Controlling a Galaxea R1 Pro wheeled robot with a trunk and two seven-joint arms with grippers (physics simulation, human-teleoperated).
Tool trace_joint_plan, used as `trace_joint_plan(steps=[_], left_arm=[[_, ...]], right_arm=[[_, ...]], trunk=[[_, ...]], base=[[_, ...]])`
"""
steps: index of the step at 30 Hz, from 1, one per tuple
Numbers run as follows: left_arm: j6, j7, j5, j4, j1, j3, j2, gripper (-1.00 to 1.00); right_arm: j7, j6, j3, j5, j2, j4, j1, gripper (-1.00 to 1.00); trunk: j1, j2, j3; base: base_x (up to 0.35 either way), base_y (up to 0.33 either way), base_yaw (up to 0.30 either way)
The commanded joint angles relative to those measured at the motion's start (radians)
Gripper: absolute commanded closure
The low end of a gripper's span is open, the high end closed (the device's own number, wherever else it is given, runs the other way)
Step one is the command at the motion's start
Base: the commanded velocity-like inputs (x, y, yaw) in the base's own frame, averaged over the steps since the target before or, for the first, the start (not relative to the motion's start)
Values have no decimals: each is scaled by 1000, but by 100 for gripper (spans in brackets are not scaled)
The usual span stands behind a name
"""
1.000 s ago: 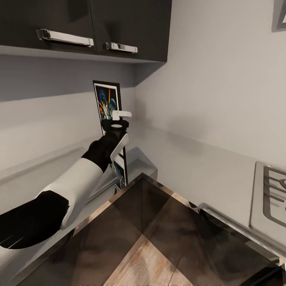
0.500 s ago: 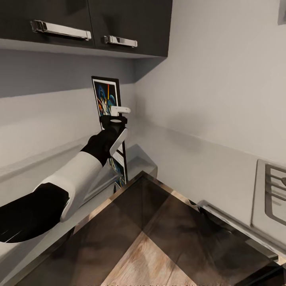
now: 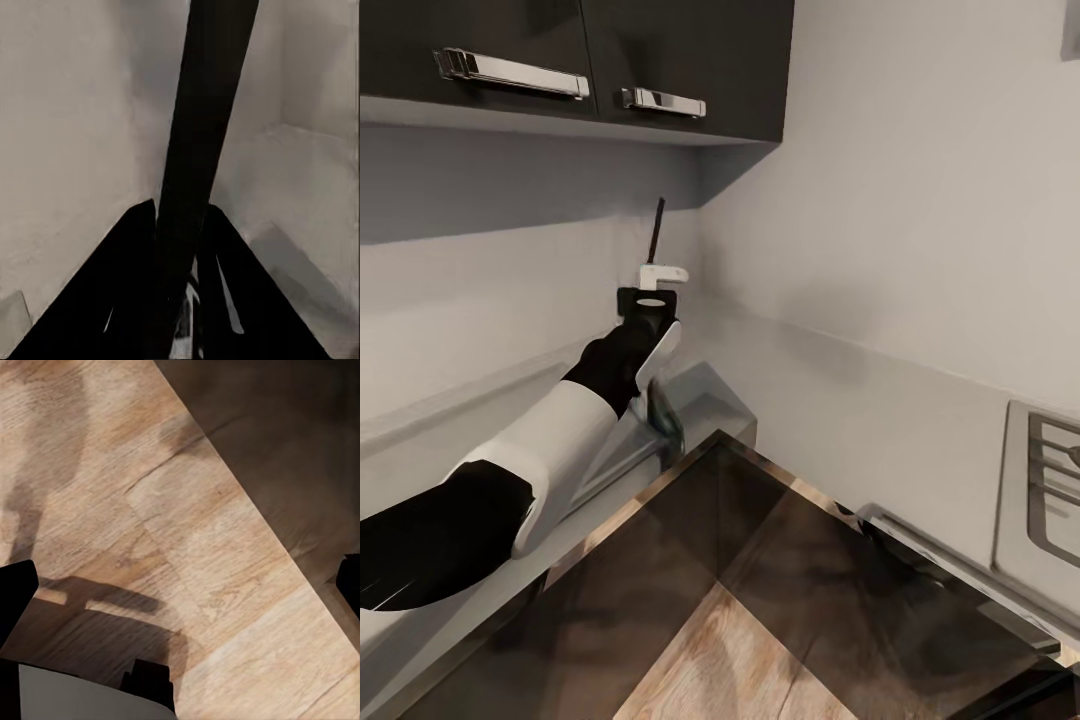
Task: Pick up the poster from the kitchen countertop and hang it on one of the wall nails in the kitchen.
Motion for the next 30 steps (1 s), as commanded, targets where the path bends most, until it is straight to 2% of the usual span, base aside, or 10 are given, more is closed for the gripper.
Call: trace_joint_plan(steps=[1,12,21,22,30], left_arm=[[10,7,-8,-2,-1,-1,0,100],[9,8,-8,-31,-1,-1,0,100],[5,8,-8,-38,-1,1,0,100],[4,7,-7,-95,-1,14,0,100],[4,7,-7,-96,-1,15,0,100]], right_arm=[[0,-2,2,3,-1,0,0,-100],[0,-2,2,3,-1,0,0,-100],[0,-3,2,3,-1,0,0,-100],[0,-3,2,3,-1,0,0,-100],[0,-2,2,3,-2,-1,0,-100]], trunk=[[0,0,-1],[0,0,0],[0,0,12],[0,0,12],[0,0,12]], base=[[0,0,0],[0,0,0],[0,0,-7],[-148,0,0],[-270,0,0]])
